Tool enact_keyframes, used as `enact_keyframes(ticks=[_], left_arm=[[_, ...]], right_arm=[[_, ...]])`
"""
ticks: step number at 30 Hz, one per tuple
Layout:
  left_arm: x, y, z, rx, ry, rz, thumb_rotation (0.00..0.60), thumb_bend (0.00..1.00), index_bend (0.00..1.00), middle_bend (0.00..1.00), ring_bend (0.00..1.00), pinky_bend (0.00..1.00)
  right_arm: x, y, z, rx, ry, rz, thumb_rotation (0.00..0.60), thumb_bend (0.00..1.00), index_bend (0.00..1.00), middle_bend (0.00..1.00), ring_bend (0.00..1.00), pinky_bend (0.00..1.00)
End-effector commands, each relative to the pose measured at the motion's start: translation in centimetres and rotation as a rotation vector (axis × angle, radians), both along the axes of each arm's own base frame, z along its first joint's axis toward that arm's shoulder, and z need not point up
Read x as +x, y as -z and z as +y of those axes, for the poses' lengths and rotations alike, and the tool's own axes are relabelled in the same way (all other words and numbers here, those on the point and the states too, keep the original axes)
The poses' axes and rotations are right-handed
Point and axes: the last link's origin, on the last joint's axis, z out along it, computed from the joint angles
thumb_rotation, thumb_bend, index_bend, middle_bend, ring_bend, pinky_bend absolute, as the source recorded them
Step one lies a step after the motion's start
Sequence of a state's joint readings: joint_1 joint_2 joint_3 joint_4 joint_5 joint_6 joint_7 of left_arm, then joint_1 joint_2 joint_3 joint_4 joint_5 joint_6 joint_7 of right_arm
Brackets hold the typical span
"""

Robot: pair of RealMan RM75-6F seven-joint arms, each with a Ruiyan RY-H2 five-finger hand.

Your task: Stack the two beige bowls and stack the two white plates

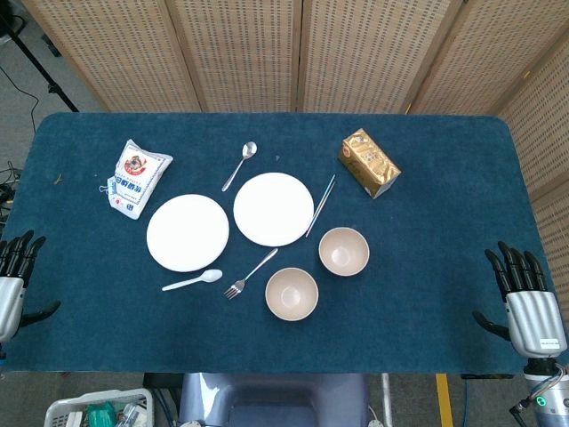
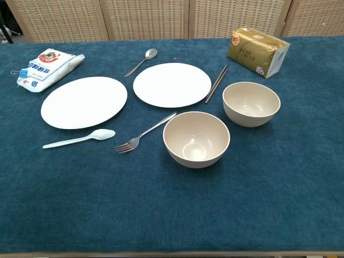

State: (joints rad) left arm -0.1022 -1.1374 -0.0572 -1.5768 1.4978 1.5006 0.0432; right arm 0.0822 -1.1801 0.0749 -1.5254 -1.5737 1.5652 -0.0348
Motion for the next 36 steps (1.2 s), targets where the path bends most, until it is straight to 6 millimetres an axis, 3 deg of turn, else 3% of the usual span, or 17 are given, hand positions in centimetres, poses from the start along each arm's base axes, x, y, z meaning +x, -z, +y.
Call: enact_keyframes(ticks=[1, 12, 17, 26, 29, 36], left_arm=[[0.0, 0.1, -0.1, -0.003, 0.001, 0.003, 0.600, 0.07, 0.00, 0.00, 0.00, 0.00], [0.2, 0.7, -0.3, -0.037, 0.014, -0.009, 0.600, 0.07, 0.00, 0.00, 0.00, 0.00], [0.2, 0.5, -0.2, -0.011, 0.016, 0.000, 0.600, 0.07, 0.00, 0.00, 0.00, 0.00], [0.4, -0.1, -0.1, 0.022, 0.021, -0.007, 0.600, 0.07, 0.00, 0.00, 0.00, 0.00], [0.0, -0.3, 0.1, 0.023, 0.003, -0.011, 0.600, 0.07, 0.00, 0.00, 0.00, 0.00], [-0.1, -0.7, 0.2, 0.030, 0.001, -0.025, 0.600, 0.07, 0.00, 0.00, 0.00, 0.00]], right_arm=[[0.0, 0.0, 0.0, 0.000, 0.002, -0.001, 0.600, 0.00, 0.00, 0.00, 0.00, 0.00], [0.7, 0.1, 0.2, 0.031, -0.043, -0.033, 0.600, 0.00, 0.00, 0.00, 0.00, 0.00], [1.4, 1.5, -0.1, 0.183, -0.108, -0.004, 0.600, 0.00, 0.00, 0.00, 0.00, 0.00], [4.3, 4.2, -4.0, 0.355, -0.189, 0.014, 0.600, 0.00, 0.00, 0.00, 0.00, 0.00], [6.2, 6.0, -5.8, 0.431, -0.232, 0.007, 0.600, 0.00, 0.00, 0.00, 0.00, 0.00], [6.9, 8.8, -8.6, 0.476, -0.229, 0.117, 0.600, 0.00, 0.03, 0.00, 0.00, 0.00]])
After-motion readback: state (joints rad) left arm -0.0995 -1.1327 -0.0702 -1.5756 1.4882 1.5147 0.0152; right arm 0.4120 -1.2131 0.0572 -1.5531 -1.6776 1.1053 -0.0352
